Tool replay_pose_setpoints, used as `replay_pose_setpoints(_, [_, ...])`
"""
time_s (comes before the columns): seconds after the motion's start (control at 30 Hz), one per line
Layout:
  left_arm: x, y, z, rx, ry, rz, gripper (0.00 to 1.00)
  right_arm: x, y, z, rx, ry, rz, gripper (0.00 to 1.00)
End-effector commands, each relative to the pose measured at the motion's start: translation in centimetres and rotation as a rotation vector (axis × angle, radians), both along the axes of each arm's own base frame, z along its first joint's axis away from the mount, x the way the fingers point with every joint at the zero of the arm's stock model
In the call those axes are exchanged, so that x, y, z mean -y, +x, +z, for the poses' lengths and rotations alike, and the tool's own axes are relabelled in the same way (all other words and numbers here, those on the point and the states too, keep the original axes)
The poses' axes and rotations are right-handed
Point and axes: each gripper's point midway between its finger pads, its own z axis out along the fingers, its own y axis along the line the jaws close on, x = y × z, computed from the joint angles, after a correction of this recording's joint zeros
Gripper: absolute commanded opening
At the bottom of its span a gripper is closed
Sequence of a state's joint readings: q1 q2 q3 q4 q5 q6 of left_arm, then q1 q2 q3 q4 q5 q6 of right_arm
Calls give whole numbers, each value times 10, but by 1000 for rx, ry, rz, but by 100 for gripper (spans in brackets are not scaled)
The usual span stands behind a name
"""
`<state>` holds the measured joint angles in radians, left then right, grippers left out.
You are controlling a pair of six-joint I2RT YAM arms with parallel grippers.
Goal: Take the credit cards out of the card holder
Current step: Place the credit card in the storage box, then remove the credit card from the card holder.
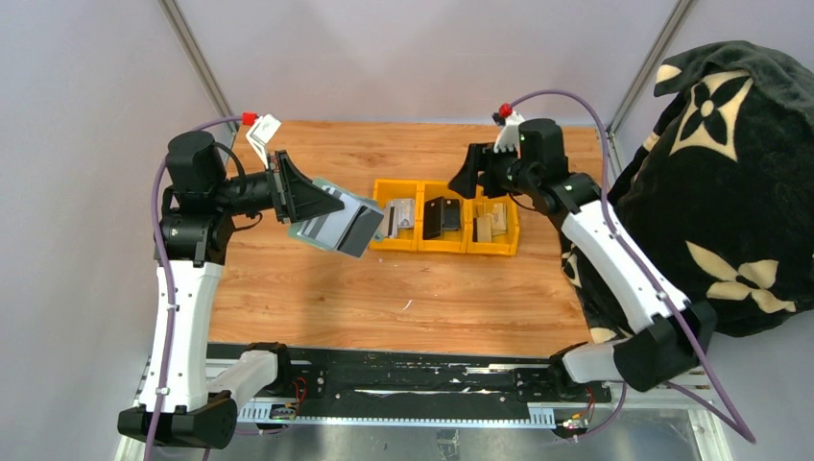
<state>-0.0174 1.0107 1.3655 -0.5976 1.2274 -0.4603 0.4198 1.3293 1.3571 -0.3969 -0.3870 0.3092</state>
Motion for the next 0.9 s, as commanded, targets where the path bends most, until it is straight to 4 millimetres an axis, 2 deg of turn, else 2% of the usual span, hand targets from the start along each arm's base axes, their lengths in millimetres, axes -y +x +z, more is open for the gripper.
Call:
replay_pose_setpoints(0.0, [4, -18, 1, 9, -25, -80, 0, -75, -91, 92, 251, 194, 576, 77])
replay_pose_setpoints(0.07, [6, -23, -4, 0, -28, -107, 0, -94, -122, 100, 272, 188, 723, 78])
replay_pose_setpoints(0.17, [13, -38, -7, 9, -29, -173, 0, -116, -157, 110, 274, 229, 912, 79])
replay_pose_setpoints(0.23, [17, -49, -6, 25, -31, -217, 0, -126, -169, 110, 258, 250, 984, 80])
replay_pose_setpoints(0.33, [20, -60, -6, 50, -31, -254, 0, -137, -182, 114, 236, 288, 1071, 80])
replay_pose_setpoints(0.47, [20, -64, -6, 54, -33, -268, 0, -145, -196, 113, 216, 309, 1149, 80])
replay_pose_setpoints(0.67, [20, -63, -5, 60, -31, -266, 0, -155, -210, 104, 162, 325, 1215, 66])
replay_pose_setpoints(0.77, [21, -62, -6, 57, -30, -264, 0, -160, -213, 104, 139, 350, 1235, 64])
replay_pose_setpoints(0.87, [21, -63, -6, 59, -31, -267, 0, -165, -213, 105, 128, 367, 1239, 56])
